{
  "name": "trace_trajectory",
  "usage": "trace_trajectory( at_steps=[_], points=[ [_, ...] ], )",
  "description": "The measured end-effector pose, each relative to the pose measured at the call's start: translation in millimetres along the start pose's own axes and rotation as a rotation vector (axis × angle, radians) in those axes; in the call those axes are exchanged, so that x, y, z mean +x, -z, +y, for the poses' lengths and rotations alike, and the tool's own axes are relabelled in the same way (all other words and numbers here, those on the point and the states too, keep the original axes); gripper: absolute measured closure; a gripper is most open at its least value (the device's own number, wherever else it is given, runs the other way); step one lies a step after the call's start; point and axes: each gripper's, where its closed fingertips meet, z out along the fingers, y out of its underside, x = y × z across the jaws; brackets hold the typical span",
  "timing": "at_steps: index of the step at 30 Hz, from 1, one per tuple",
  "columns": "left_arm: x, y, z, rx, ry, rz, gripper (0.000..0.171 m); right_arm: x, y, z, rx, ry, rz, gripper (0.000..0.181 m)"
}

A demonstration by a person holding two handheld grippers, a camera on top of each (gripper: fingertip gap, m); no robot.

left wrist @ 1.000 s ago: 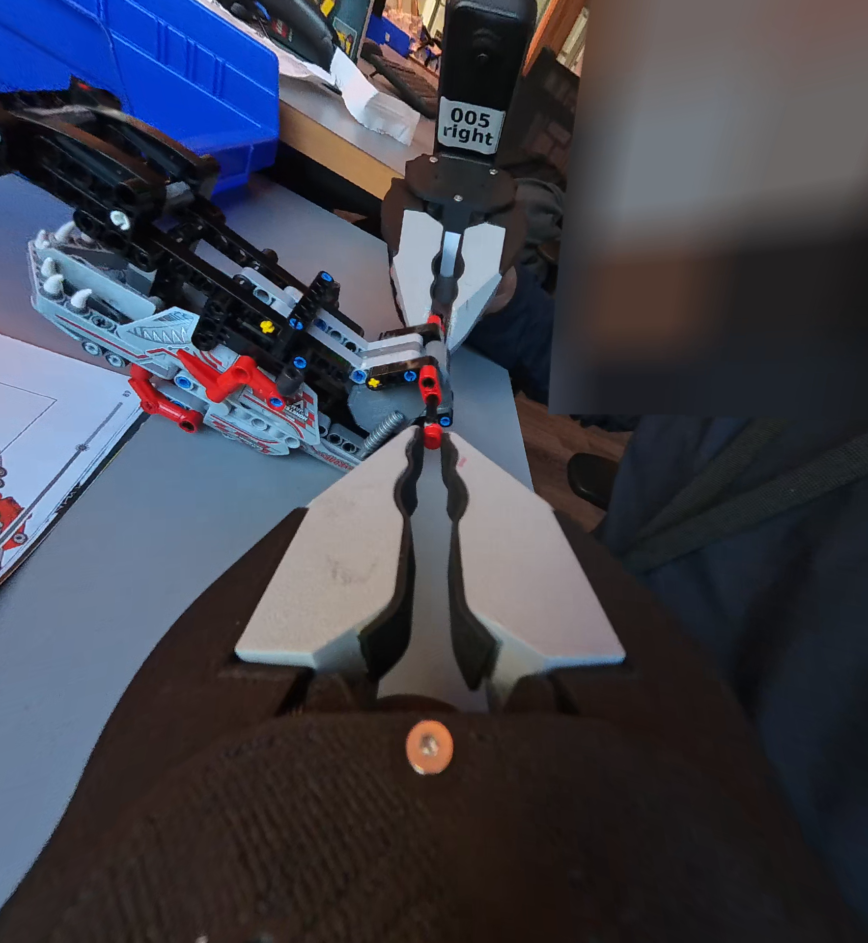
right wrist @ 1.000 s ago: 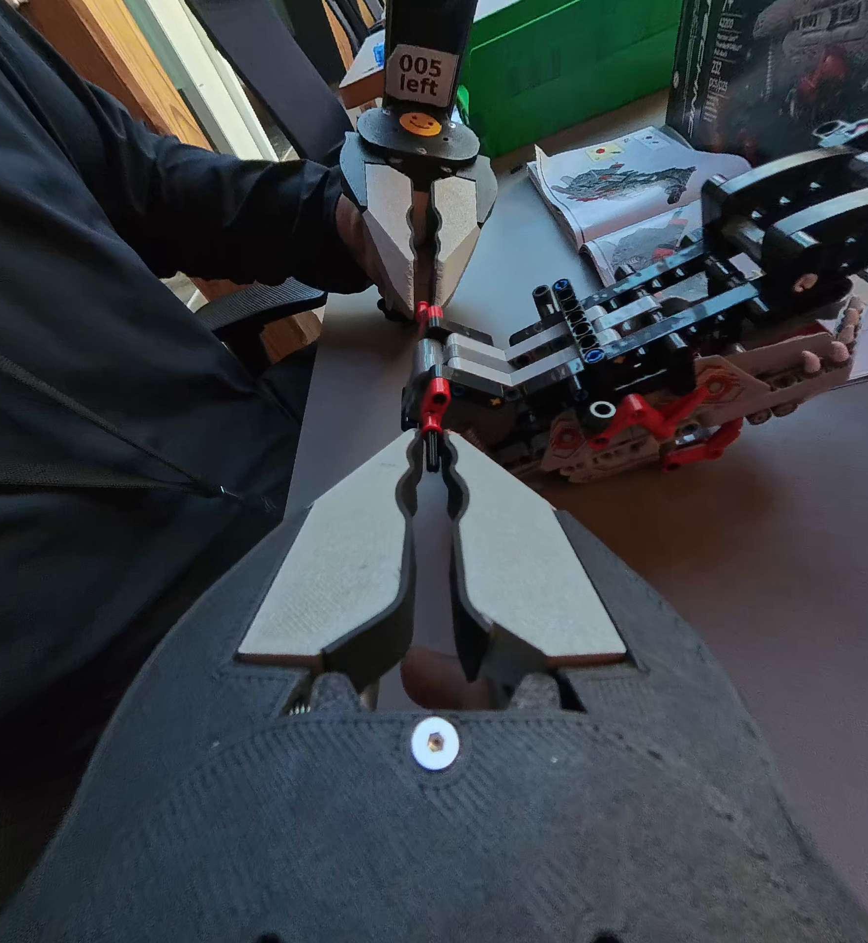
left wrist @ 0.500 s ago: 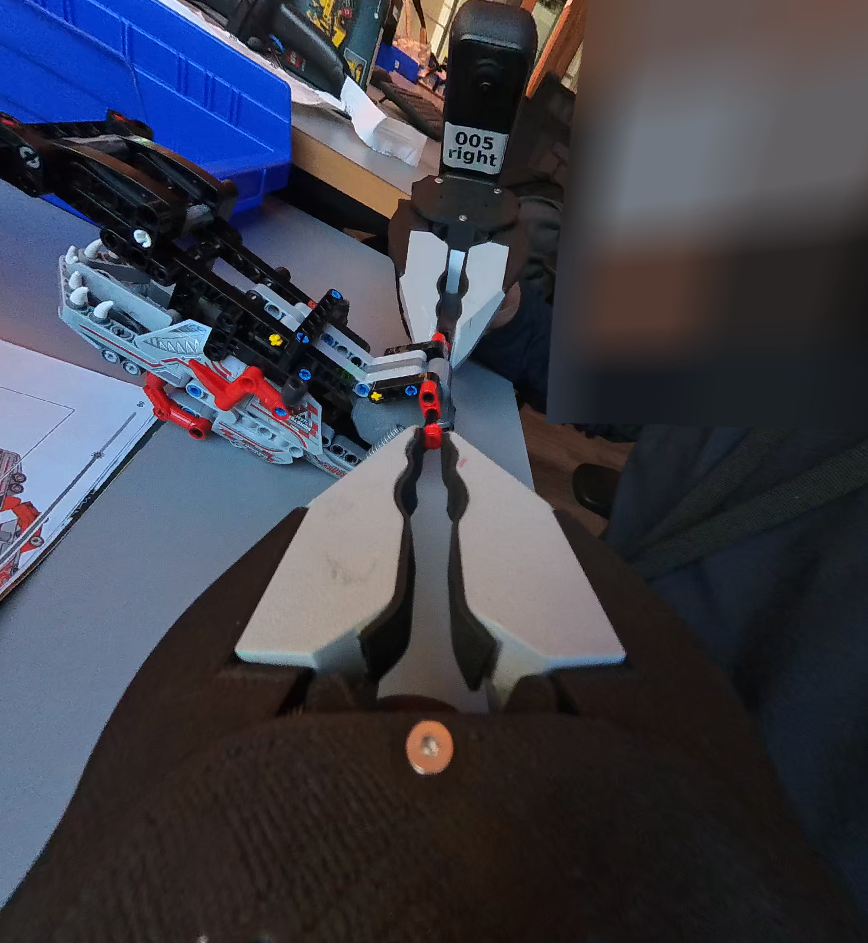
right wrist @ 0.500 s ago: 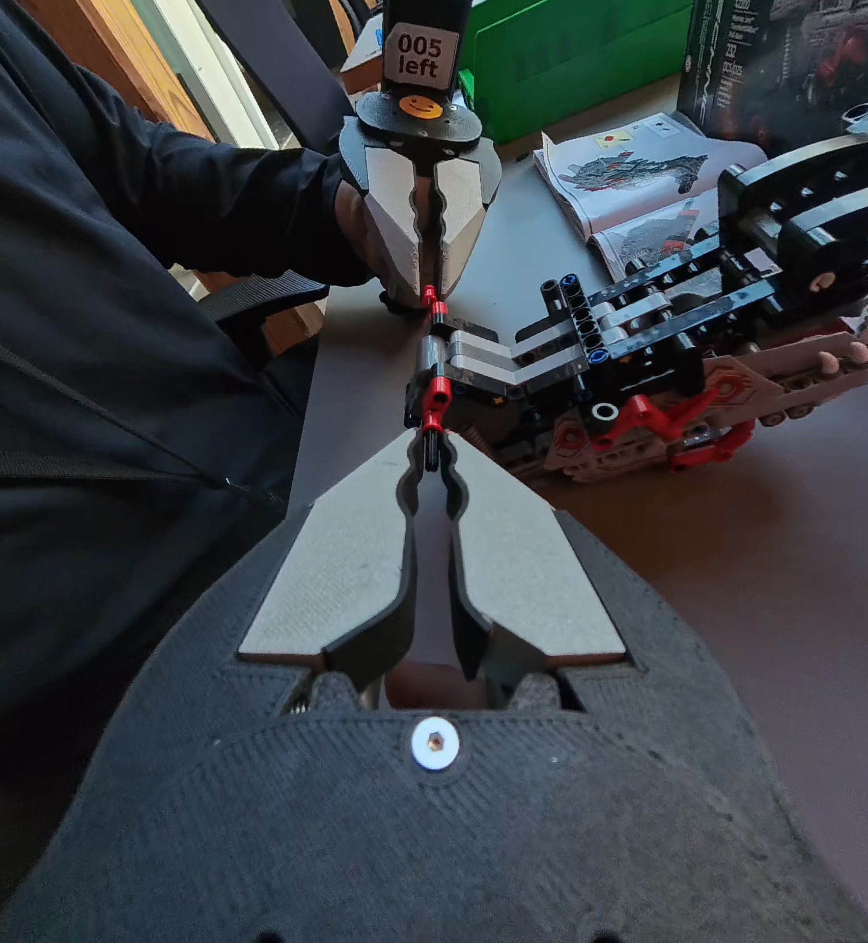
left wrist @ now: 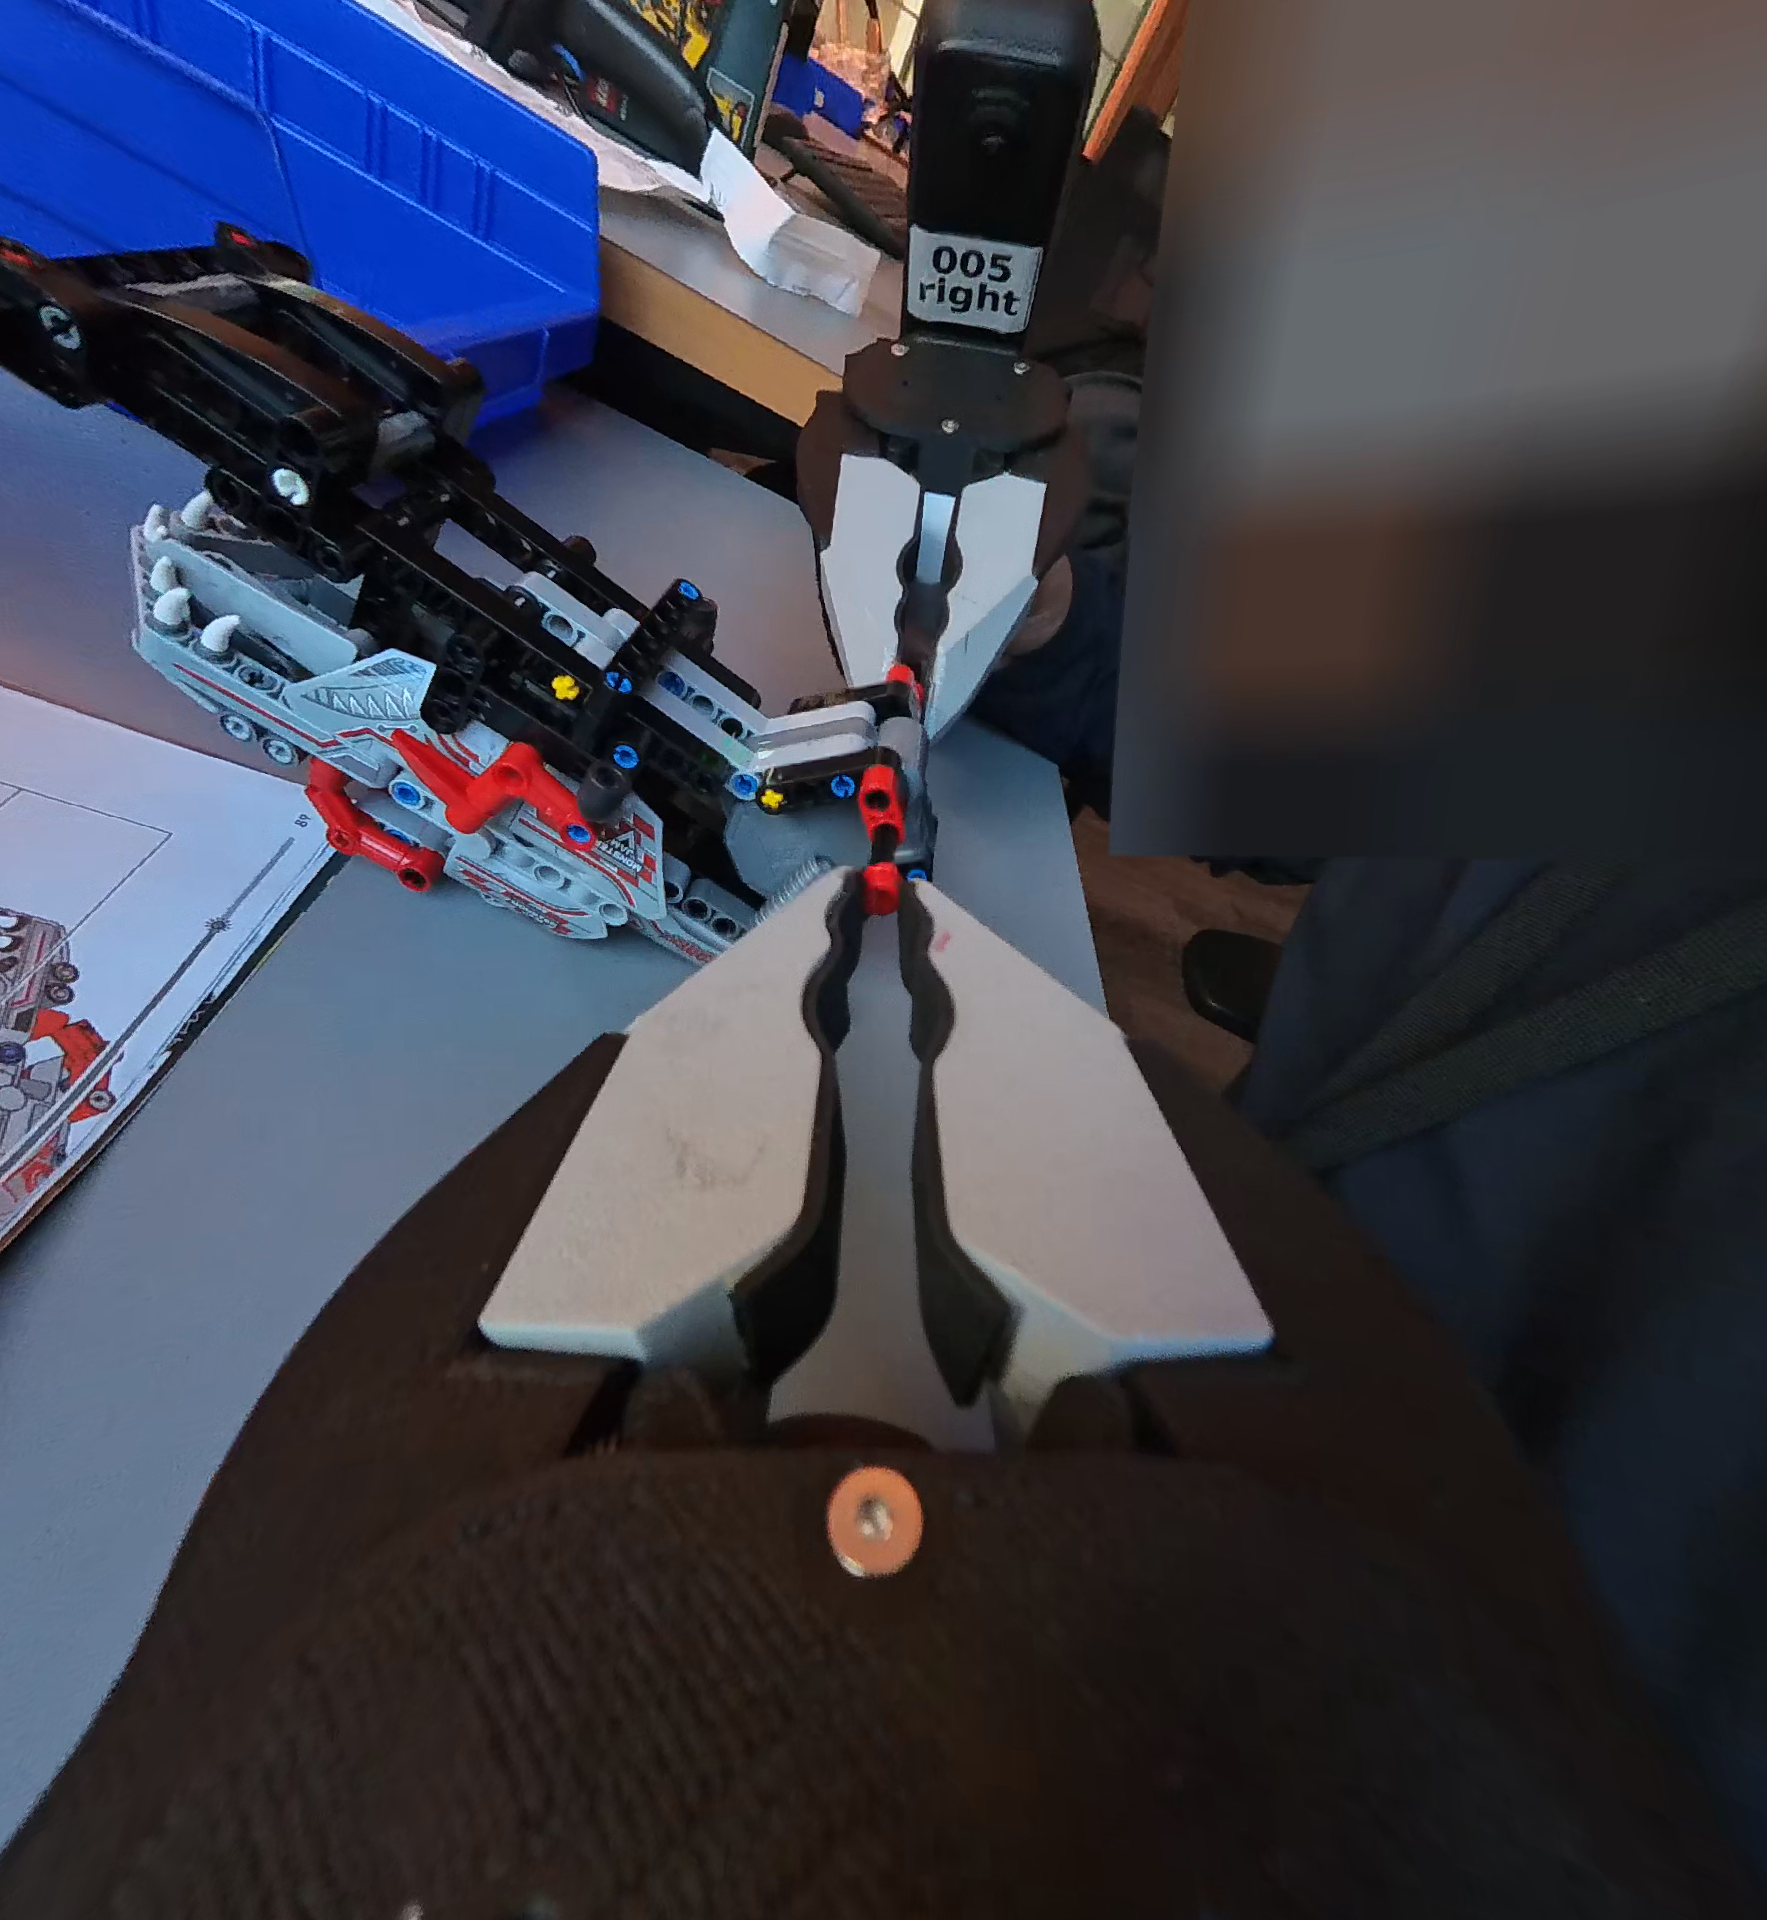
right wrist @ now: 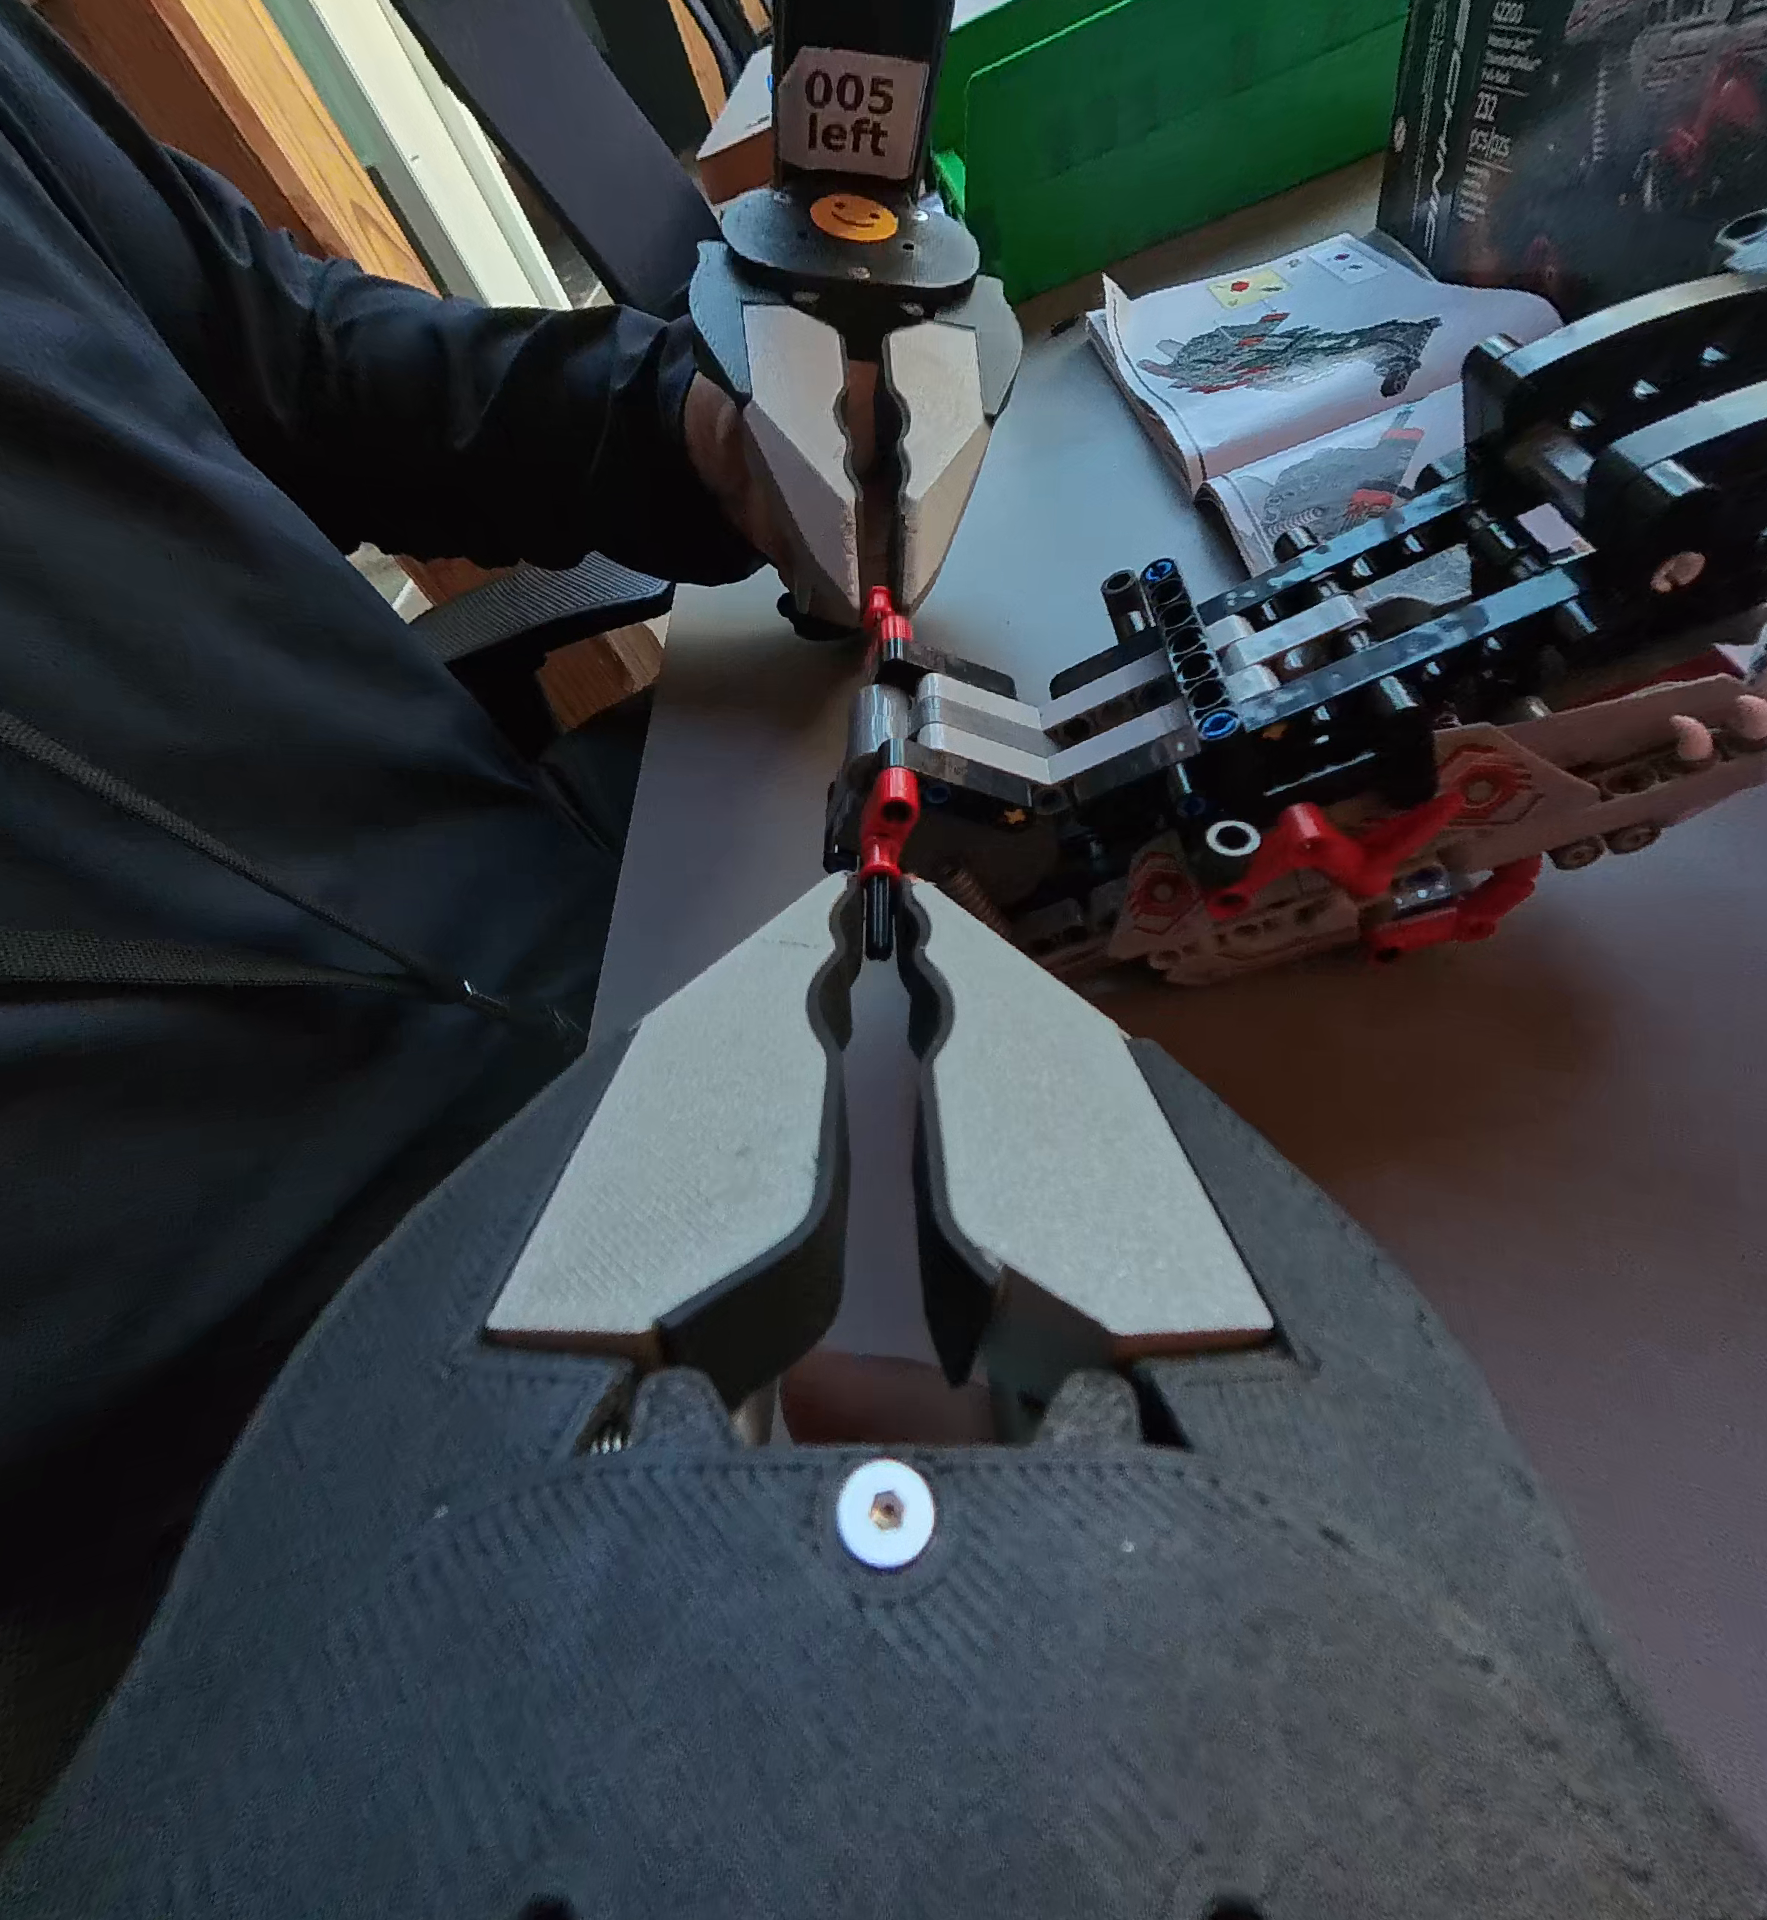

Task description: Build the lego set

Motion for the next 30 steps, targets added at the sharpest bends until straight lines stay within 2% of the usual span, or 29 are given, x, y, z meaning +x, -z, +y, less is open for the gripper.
trace_trajectory(
  at_steps=[8, 30],
  points=[
    [-0.3, -0.1, -1.4, 0.001, -0.025, -0.003, 0.168, -0.2, 0.5, -0.8, 0.013, -0.033, -0.016, 0.180],
    [-0.4, -1.7, -0.6, -0.011, -0.237, -0.115, 0.168, -0.8, 1.3, -2.2, 0.046, -0.178, -0.095, 0.180]
  ],
)
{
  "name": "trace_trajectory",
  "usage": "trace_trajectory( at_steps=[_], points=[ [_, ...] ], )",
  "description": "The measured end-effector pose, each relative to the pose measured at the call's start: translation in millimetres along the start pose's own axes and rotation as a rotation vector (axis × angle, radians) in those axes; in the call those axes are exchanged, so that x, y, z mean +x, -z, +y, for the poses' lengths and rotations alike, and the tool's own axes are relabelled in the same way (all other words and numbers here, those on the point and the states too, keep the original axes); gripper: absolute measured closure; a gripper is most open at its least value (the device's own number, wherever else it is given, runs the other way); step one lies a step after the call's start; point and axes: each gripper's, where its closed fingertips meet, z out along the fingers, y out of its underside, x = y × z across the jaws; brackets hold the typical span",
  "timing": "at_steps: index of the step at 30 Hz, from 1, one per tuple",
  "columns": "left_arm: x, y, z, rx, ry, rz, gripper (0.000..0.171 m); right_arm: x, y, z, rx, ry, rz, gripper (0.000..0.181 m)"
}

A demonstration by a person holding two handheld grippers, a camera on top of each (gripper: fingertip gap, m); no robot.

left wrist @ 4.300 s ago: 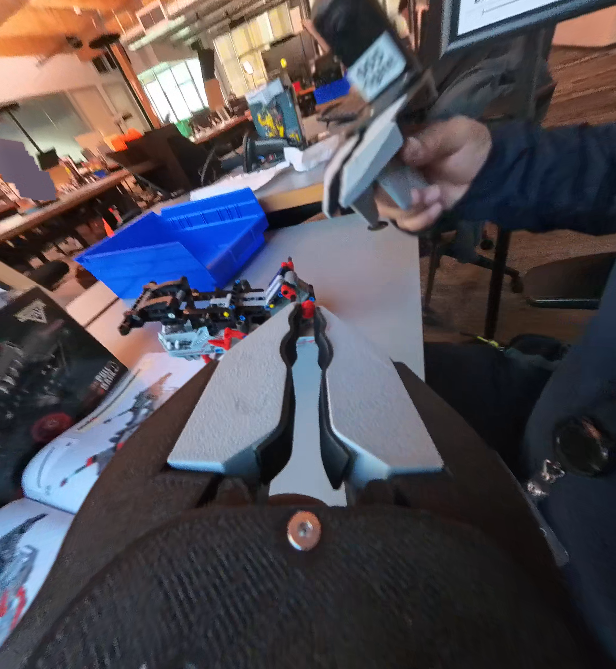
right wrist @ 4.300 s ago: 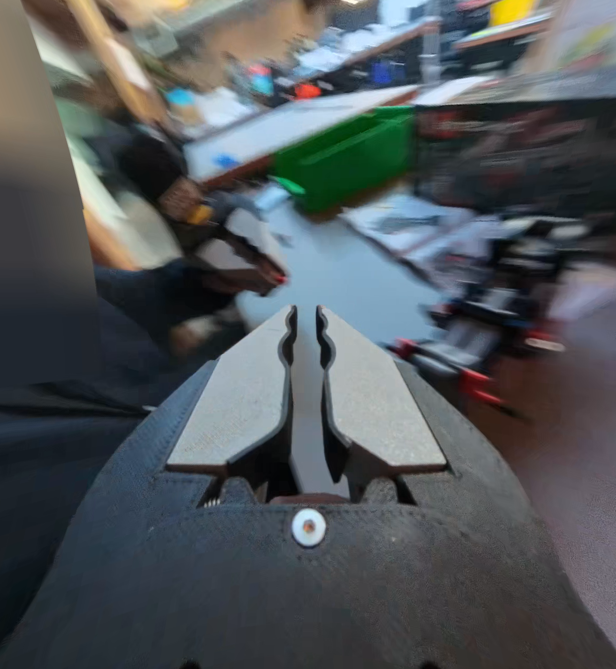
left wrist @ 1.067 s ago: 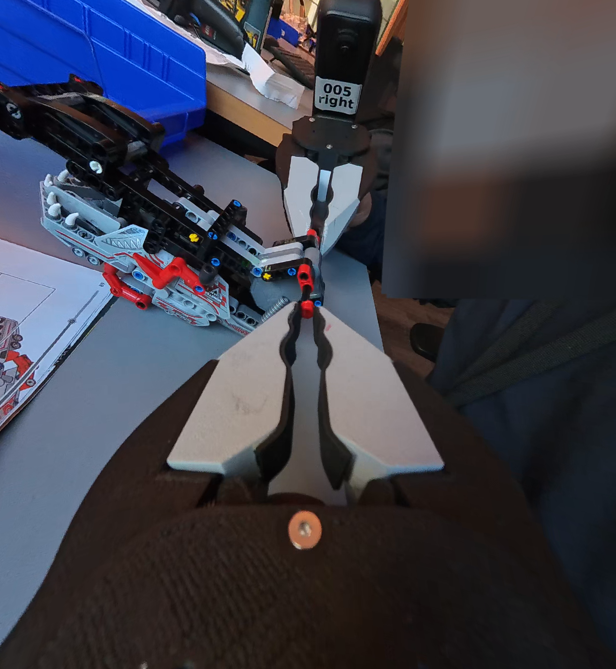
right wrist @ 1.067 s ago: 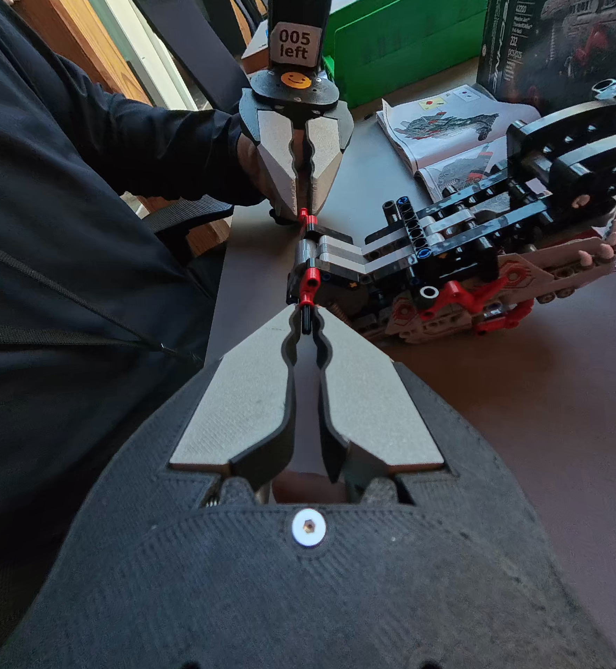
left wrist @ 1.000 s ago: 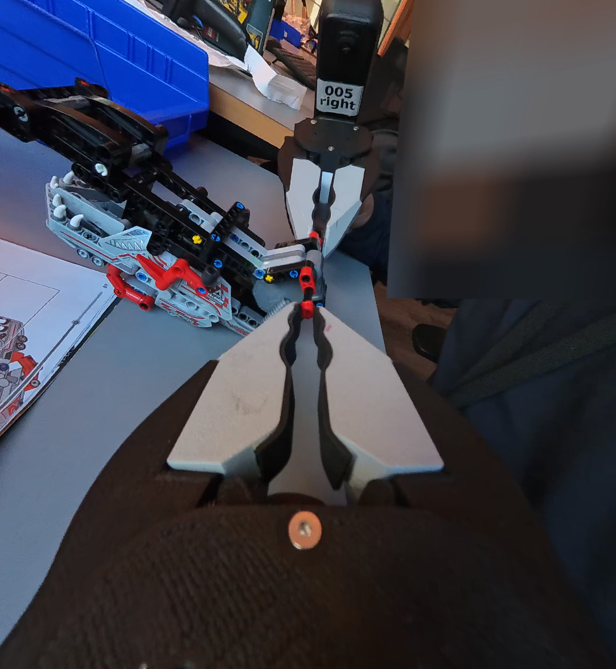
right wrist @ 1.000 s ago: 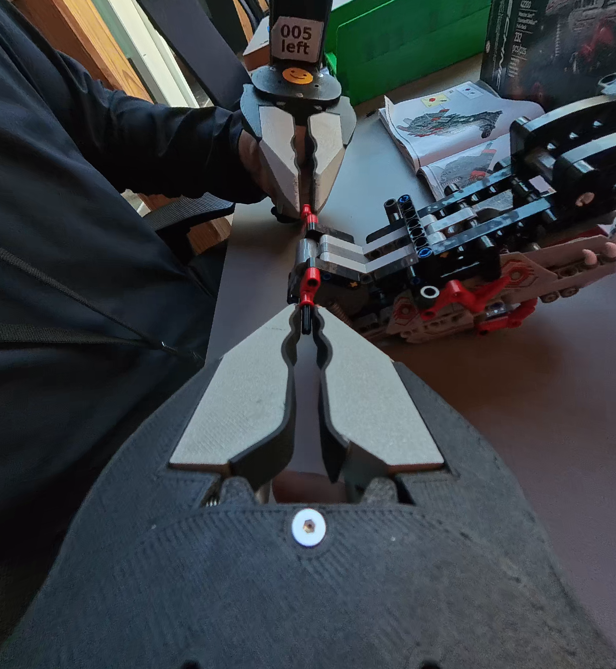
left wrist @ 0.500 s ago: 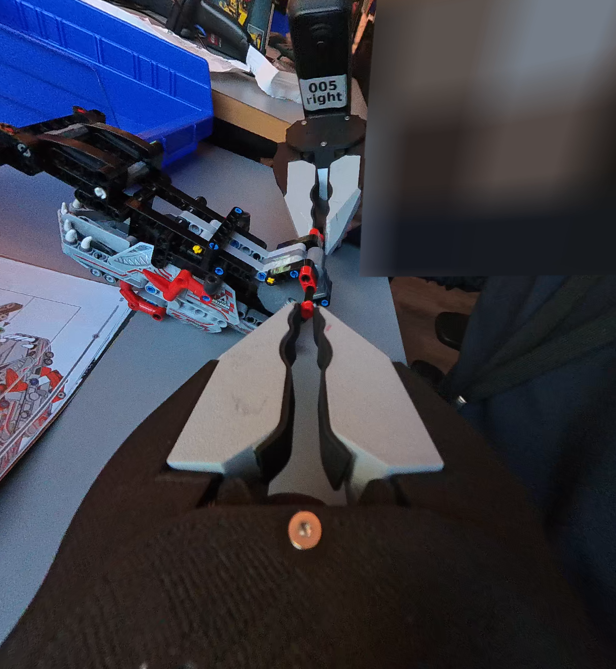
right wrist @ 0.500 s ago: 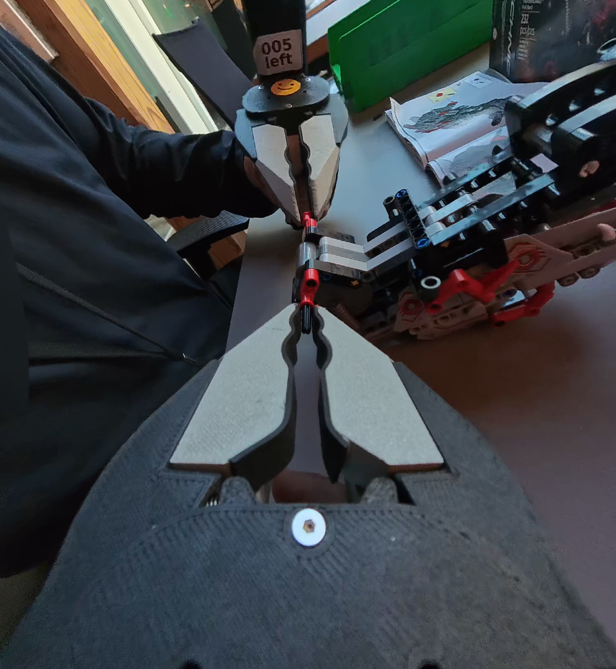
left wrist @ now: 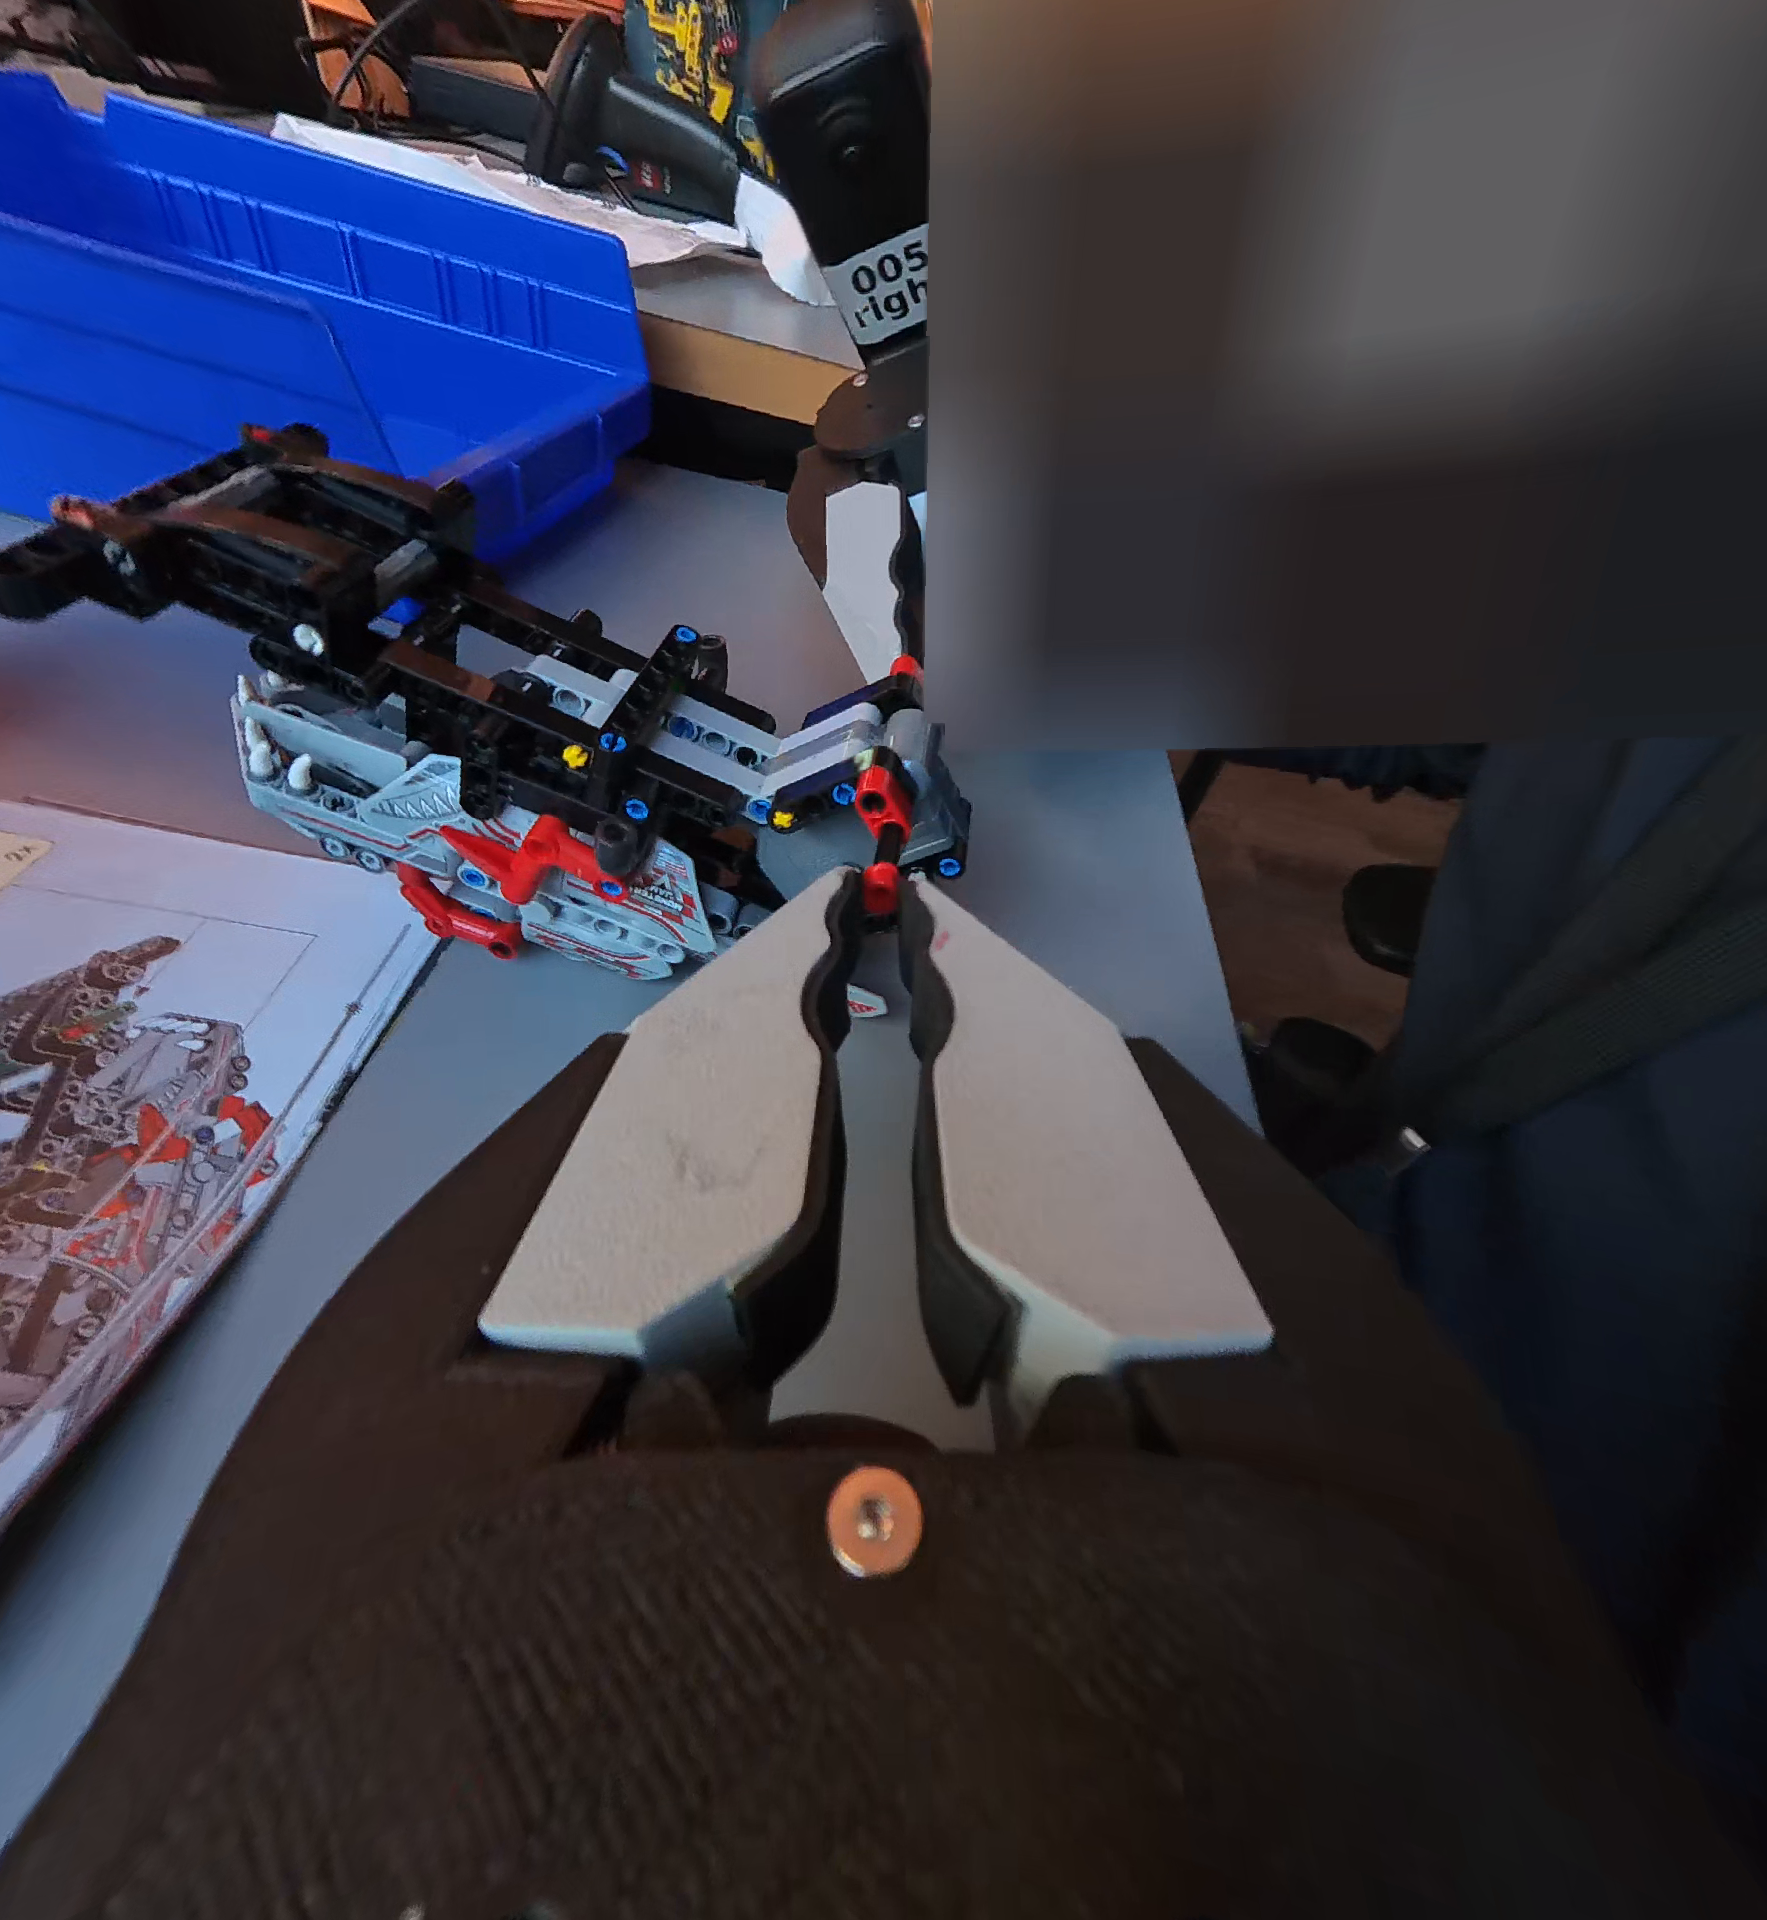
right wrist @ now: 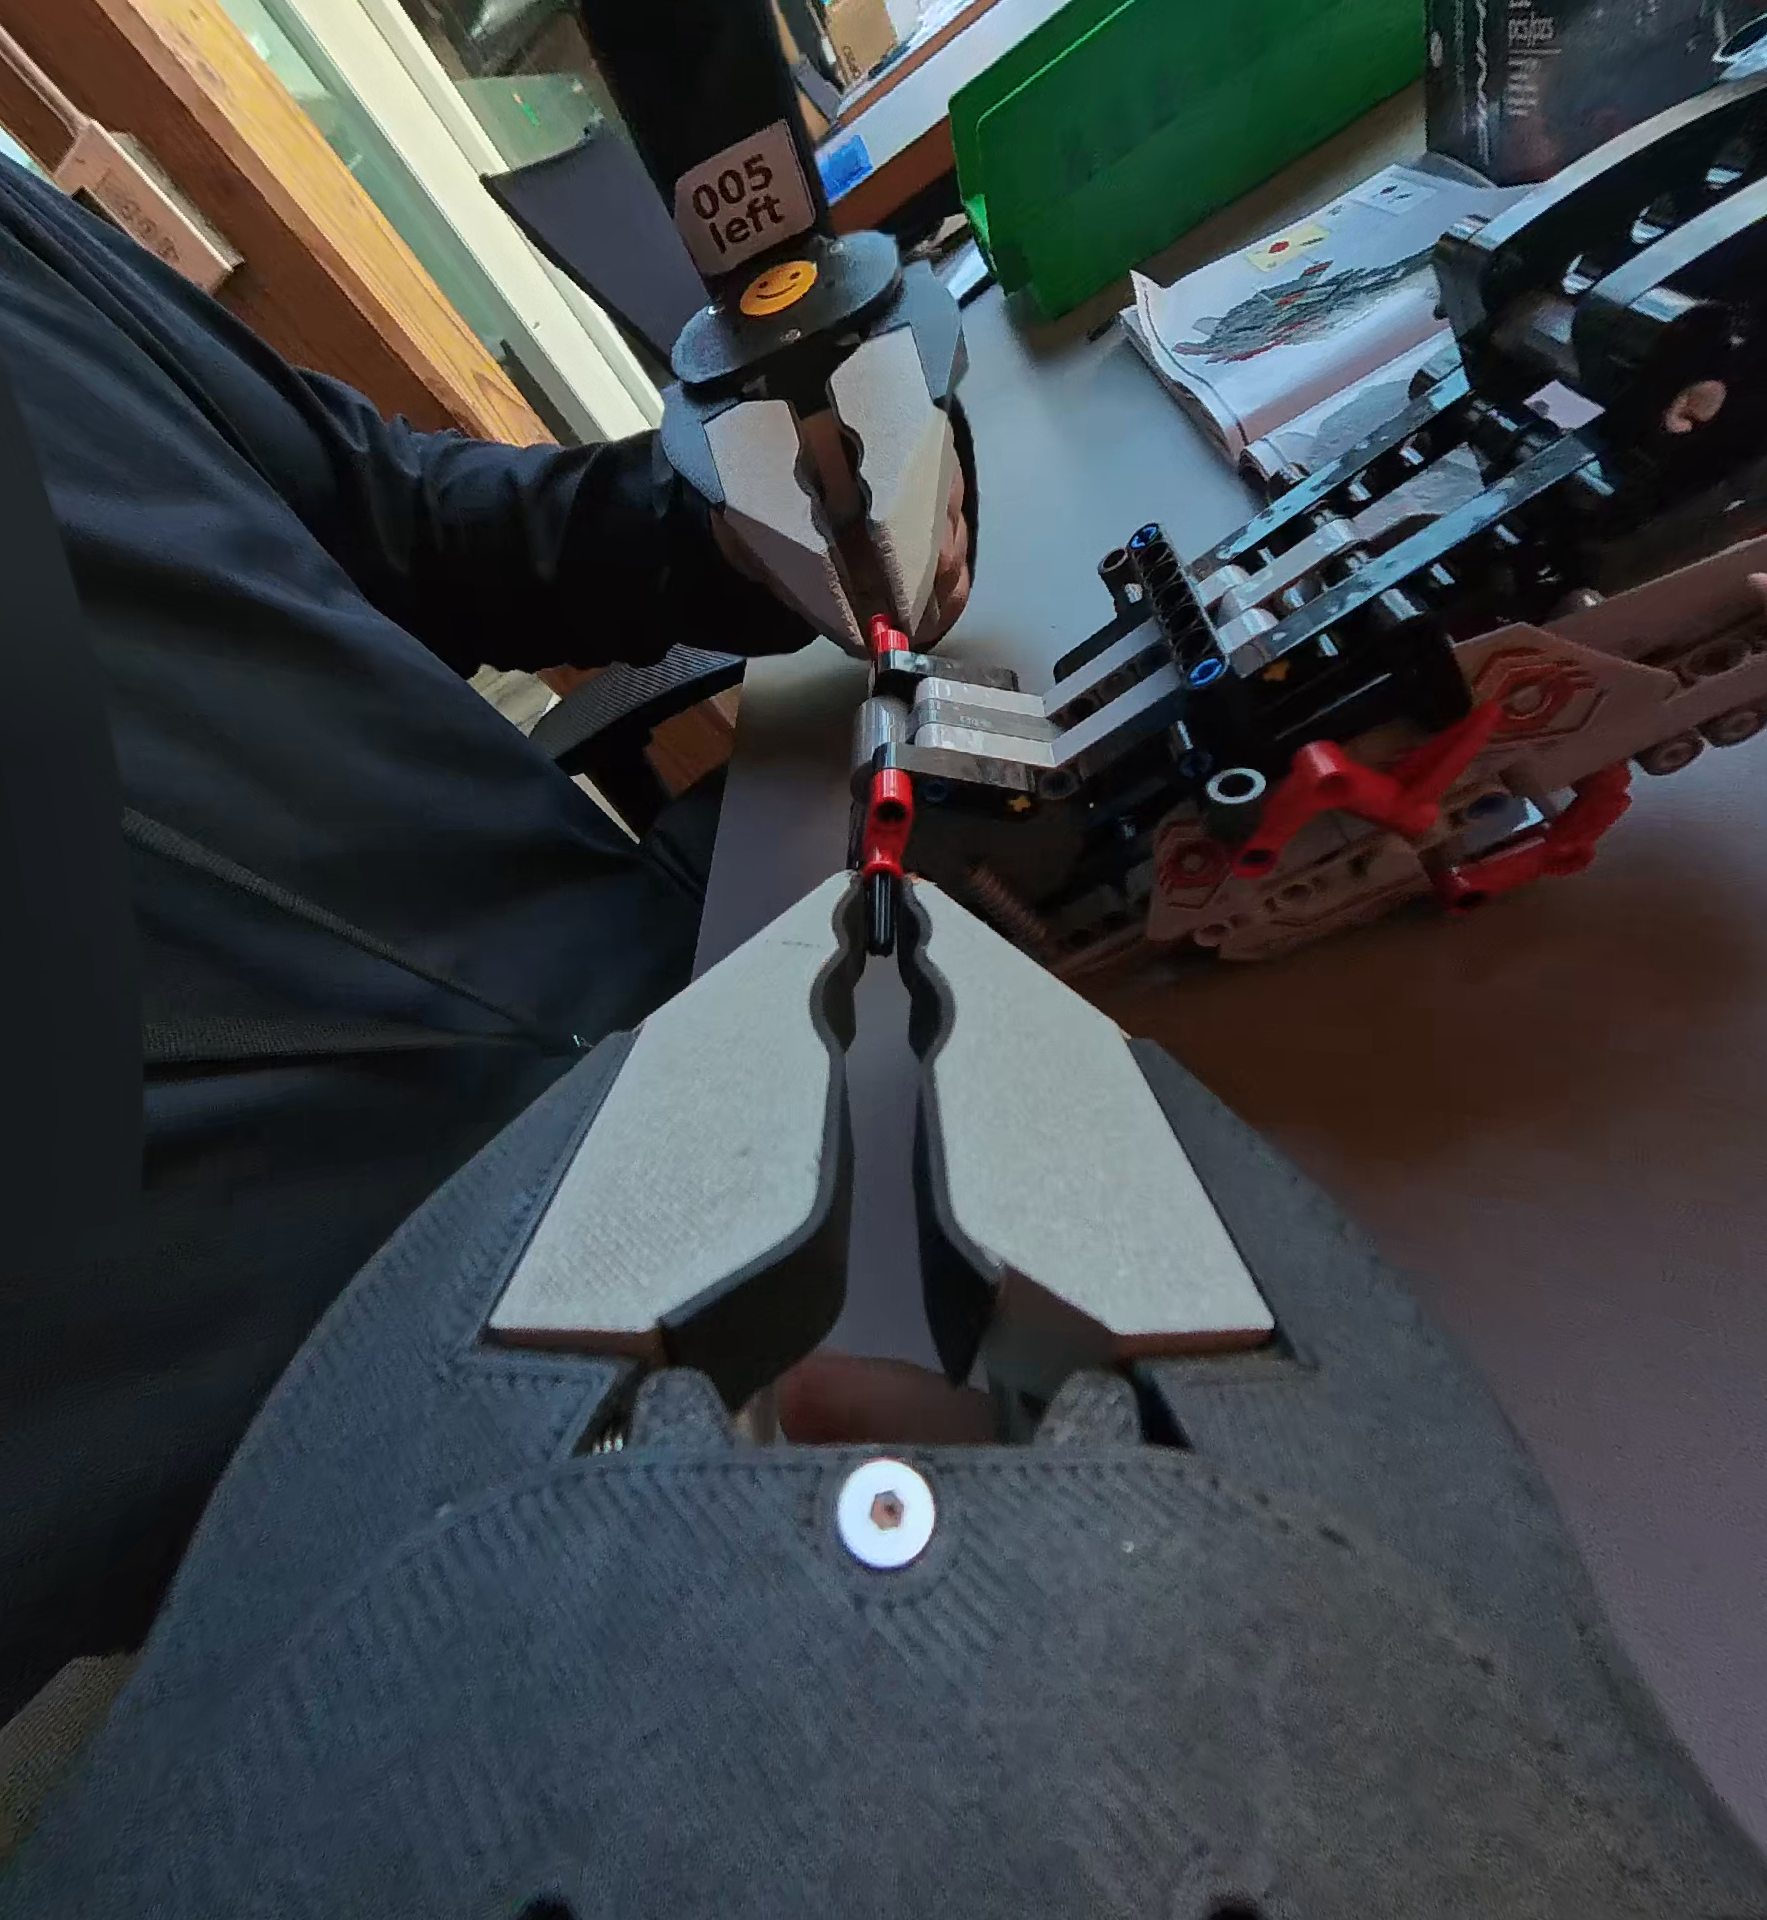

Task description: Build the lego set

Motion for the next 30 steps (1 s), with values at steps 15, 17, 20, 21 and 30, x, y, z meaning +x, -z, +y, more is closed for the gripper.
trace_trajectory(
  at_steps=[15, 17, 20, 21, 30],
  points=[
    [-1.2, -8.2, -7.5, 0.043, -0.132, -0.030, 0.169, 3.5, 9.0, -3.9, 0.034, -0.063, -0.079, 0.181],
    [3.8, -10.9, -5.9, 0.031, -0.170, -0.017, 0.169, 5.2, 11.1, -5.7, 0.044, -0.083, -0.090, 0.181],
    [0.0, -11.1, -10.3, 0.055, -0.162, -0.018, 0.169, 6.5, 11.4, -4.1, 0.026, -0.085, -0.098, 0.181],
    [-1.8, -10.6, -11.7, 0.065, -0.155, -0.018, 0.169, 6.6, 10.8, -3.0, 0.016, -0.088, -0.102, 0.181],
    [-4.3, -16.4, -21.4, 0.112, -0.139, 0.045, 0.169, 11.6, 17.4, -3.3, 0.009, -0.152, -0.157, 0.181]
  ],
)
